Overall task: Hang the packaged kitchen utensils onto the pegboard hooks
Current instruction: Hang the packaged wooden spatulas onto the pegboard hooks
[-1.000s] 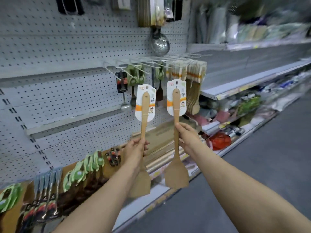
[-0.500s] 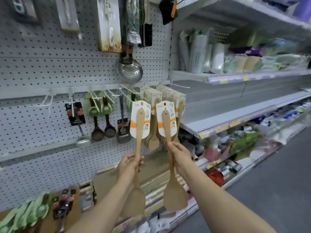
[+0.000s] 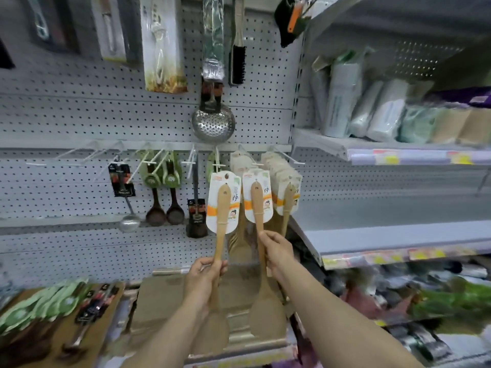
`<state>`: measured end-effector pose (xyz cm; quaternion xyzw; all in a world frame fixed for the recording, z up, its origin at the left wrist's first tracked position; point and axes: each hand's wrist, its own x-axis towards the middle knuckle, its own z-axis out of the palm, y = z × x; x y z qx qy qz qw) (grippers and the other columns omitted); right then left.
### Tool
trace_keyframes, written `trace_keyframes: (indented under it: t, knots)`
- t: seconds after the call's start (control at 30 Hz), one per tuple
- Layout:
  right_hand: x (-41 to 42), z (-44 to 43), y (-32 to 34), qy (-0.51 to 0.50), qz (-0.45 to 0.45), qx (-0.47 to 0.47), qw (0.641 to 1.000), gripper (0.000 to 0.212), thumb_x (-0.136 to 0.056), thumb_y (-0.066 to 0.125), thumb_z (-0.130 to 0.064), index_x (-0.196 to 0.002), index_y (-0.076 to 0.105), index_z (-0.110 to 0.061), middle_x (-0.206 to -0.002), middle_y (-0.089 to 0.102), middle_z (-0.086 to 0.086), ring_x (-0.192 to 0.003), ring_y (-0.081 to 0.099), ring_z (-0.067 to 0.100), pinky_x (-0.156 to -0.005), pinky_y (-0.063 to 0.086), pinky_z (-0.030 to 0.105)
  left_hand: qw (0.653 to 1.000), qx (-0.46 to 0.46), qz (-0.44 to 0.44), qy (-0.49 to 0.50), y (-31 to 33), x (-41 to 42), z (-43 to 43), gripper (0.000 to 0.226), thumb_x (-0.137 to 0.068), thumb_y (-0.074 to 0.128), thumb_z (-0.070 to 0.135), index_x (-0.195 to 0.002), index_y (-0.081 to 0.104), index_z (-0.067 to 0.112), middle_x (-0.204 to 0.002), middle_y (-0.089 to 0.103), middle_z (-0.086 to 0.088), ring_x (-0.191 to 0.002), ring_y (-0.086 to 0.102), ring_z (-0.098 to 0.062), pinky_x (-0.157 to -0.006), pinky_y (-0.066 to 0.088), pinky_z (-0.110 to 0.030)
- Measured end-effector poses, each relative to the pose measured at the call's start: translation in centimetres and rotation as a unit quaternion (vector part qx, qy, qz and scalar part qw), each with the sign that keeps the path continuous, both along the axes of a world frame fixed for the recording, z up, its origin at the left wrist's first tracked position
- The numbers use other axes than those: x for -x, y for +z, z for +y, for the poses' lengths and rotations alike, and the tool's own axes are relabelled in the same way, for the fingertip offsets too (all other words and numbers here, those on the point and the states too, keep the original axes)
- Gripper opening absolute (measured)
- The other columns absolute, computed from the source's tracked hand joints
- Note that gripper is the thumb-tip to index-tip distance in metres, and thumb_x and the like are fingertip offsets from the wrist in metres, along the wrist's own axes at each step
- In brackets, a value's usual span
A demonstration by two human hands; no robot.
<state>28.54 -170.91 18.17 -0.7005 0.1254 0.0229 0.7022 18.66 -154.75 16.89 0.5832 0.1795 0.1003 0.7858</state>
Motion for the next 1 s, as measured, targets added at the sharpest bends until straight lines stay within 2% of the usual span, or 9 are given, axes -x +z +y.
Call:
trace_keyframes:
  t: [0.07,0.2,0.27,0.37,0.43,0.53,0.6,0.77,1.0]
  knots:
    - [-0.9,-0.2,-0.3,0.011,-0.001,-0.02,1.0,0.008,-0.091,0.071,-0.037,-0.09,0.076,-0.03,-0.096,0.075,0.0,-0.099,0.067,0.027,-0.092,0.056,0.047,1.0,0.007,-0.001,0.018,0.0,-0.8,-0.6,0.019,-0.095,0.062,0.008,-0.11,0.061,-0.004,-0.101,0.075,-0.017,-0.082,0.069,-0.016,-0.069,0.053,-0.021]
    - [-2.3,-0.5,-0.7,0.034,-0.009,-0.04,0.999,0.007,-0.096,0.067,-0.03,-0.095,0.073,-0.025,-0.095,0.074,0.001,-0.088,0.064,0.019,-0.069,0.049,0.03,0.999,0.022,-0.01,0.025,-0.4,-2.2,-1.7,0.014,-0.094,0.063,0.008,-0.105,0.063,-0.001,-0.097,0.076,-0.015,-0.087,0.069,-0.02,-0.074,0.053,-0.025]
    - [-3.0,-0.4,-0.8,0.041,-0.026,-0.046,0.998,0.008,-0.097,0.067,-0.029,-0.097,0.073,-0.023,-0.095,0.074,0.001,-0.085,0.064,0.017,-0.065,0.047,0.027,0.999,0.019,-0.018,0.026,-0.8,-2.9,-1.8,0.009,-0.094,0.064,0.008,-0.101,0.065,0.003,-0.095,0.077,-0.012,-0.086,0.069,-0.019,-0.074,0.053,-0.027]
    - [-3.9,-0.2,-1.5,0.054,-0.043,-0.059,0.996,0.011,-0.096,0.068,-0.028,-0.1,0.075,-0.02,-0.096,0.075,0.003,-0.086,0.067,0.017,-0.067,0.052,0.027,0.999,0.025,-0.032,0.022,-1.6,-3.9,-1.4,0.004,-0.093,0.064,0.009,-0.097,0.064,0.007,-0.098,0.076,-0.015,-0.09,0.07,-0.022,-0.081,0.053,-0.033]
    - [-4.5,-0.1,-2.2,0.066,-0.047,-0.061,0.995,0.011,-0.095,0.068,-0.029,-0.1,0.075,-0.022,-0.096,0.076,0.002,-0.091,0.07,0.02,-0.077,0.059,0.033,0.999,0.029,-0.035,0.02,-1.9,-4.5,-1.1,0.007,-0.093,0.064,0.01,-0.098,0.064,0.006,-0.099,0.077,-0.013,-0.094,0.07,-0.025,-0.085,0.052,-0.036]
    - [-5.3,0.2,-2.8,0.086,-0.048,-0.058,0.993,0.011,-0.095,0.068,-0.032,-0.101,0.075,-0.026,-0.096,0.077,-0.001,-0.097,0.071,0.023,-0.091,0.059,0.043,0.998,0.027,-0.043,0.029,-1.9,-5.4,-0.9,0.006,-0.093,0.064,0.008,-0.098,0.064,0.004,-0.096,0.077,-0.013,-0.094,0.07,-0.026,-0.081,0.052,-0.033]
    - [-5.7,0.2,-3.1,0.087,-0.051,-0.052,0.994,0.011,-0.095,0.068,-0.032,-0.102,0.074,-0.026,-0.096,0.077,-0.001,-0.097,0.071,0.022,-0.09,0.059,0.043,0.998,0.026,-0.049,0.031,-1.9,-6.0,-0.9,0.007,-0.092,0.064,0.006,-0.098,0.064,0.003,-0.095,0.077,-0.015,-0.094,0.07,-0.026,-0.08,0.052,-0.032]
    - [-6.1,0.3,-4.1,0.087,-0.065,-0.054,0.993,0.01,-0.092,0.071,-0.032,-0.1,0.075,-0.028,-0.096,0.077,0.001,-0.097,0.073,0.026,-0.092,0.057,0.052,0.998,0.007,-0.052,0.021,-2.4,-6.9,-0.8,0.011,-0.091,0.067,0.01,-0.101,0.065,0.005,-0.096,0.077,-0.012,-0.098,0.07,-0.027,-0.094,0.052,-0.041]
    - [-6.5,1.0,-4.0,0.073,-0.06,-0.081,0.992,0.008,-0.092,0.072,-0.028,-0.099,0.076,-0.025,-0.099,0.076,0.006,-0.102,0.07,0.031,-0.095,0.056,0.051,0.998,0.01,-0.056,0.011,-2.6,-6.8,-0.9,0.006,-0.092,0.064,0.009,-0.098,0.064,0.007,-0.099,0.077,-0.012,-0.098,0.07,-0.023,-0.093,0.051,-0.038]
